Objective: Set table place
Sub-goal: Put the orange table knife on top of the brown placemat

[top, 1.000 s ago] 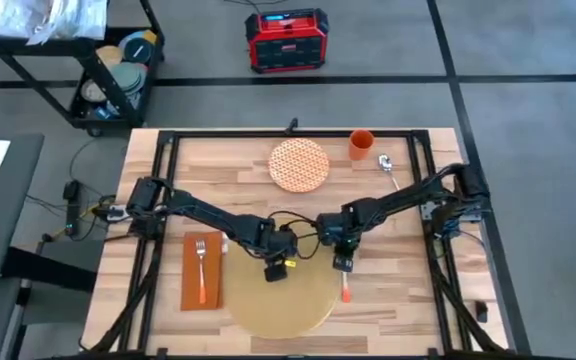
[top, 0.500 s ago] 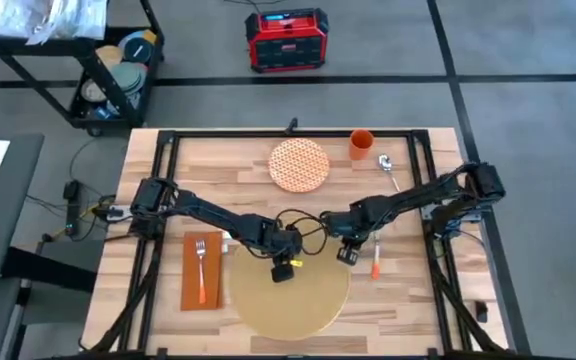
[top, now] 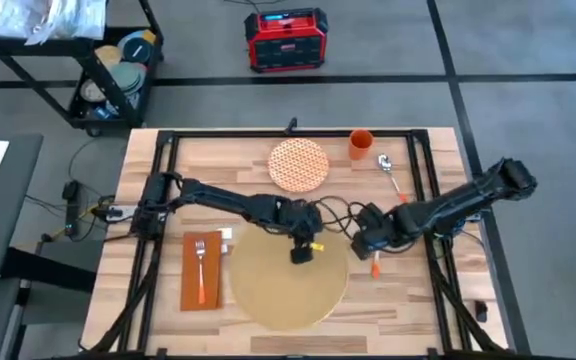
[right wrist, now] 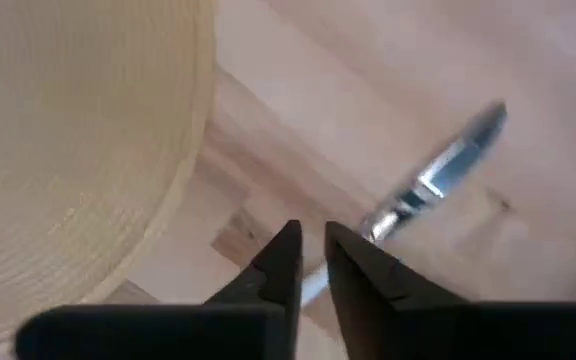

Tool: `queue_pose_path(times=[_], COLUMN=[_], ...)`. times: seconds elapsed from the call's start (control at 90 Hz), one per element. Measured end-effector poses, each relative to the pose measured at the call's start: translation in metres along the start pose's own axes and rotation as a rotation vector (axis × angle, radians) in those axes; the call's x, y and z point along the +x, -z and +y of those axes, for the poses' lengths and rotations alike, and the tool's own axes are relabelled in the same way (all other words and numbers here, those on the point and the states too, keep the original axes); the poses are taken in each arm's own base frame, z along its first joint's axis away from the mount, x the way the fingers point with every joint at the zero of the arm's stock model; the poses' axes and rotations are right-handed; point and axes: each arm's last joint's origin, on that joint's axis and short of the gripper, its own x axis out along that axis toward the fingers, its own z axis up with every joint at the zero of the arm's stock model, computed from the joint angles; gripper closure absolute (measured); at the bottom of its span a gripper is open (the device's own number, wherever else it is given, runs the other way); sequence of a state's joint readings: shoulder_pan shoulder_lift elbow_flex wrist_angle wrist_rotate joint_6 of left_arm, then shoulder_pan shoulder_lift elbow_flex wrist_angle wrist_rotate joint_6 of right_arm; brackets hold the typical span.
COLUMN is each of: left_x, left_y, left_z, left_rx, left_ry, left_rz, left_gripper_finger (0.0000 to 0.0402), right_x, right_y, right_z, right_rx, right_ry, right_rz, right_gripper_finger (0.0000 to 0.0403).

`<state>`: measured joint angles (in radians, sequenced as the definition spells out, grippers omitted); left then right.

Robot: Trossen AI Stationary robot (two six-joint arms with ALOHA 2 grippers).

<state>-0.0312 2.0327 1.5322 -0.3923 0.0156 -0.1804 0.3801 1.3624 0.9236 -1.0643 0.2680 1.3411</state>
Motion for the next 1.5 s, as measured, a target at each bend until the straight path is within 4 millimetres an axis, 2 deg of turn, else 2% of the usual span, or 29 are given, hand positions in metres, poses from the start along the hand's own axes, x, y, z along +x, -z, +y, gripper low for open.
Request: queue_pose_path(times=[0.111,0.233,0.378,0.656,0.844,1.078,1.5], left_x=[0.001,0.000,0.000,0.001,0.024,0.058,0.060], left_y=[-0.005,-0.006,-0.005,-0.003,0.003,0.024,0.021], left_z=[0.005,0.001,-0.007,-0.015,-0.014,-0.014,-0.008], left_rx=[-0.090,-0.079,-0.050,-0.021,-0.046,-0.084,-0.107], left_ry=[0.062,0.089,0.127,0.137,0.139,0.222,0.222], left_rz=[-0.032,-0.044,-0.040,-0.038,-0.027,0.079,0.047], left_gripper_finger=[0.0402,0.0402,0.0402,0.0402,0.0402,0.0402,0.0402], right_x=[0.006,0.012,0.022,0.049,0.059,0.071,0.075], right_y=[0.015,0.029,0.040,0.049,0.053,0.054,0.050], right_z=[-0.007,-0.011,-0.014,-0.014,-0.023,-0.023,-0.026], right_rx=[0.116,0.231,0.318,0.390,0.409,0.420,0.401], right_ry=[0.066,0.079,0.076,-0.041,-0.005,-0.081,-0.080], right_rz=[0.020,0.038,0.031,0.046,0.071,0.078,0.086], right_gripper_finger=[0.0294,0.0245,0.0216,0.0223,0.0231,0.0232,0.0233])
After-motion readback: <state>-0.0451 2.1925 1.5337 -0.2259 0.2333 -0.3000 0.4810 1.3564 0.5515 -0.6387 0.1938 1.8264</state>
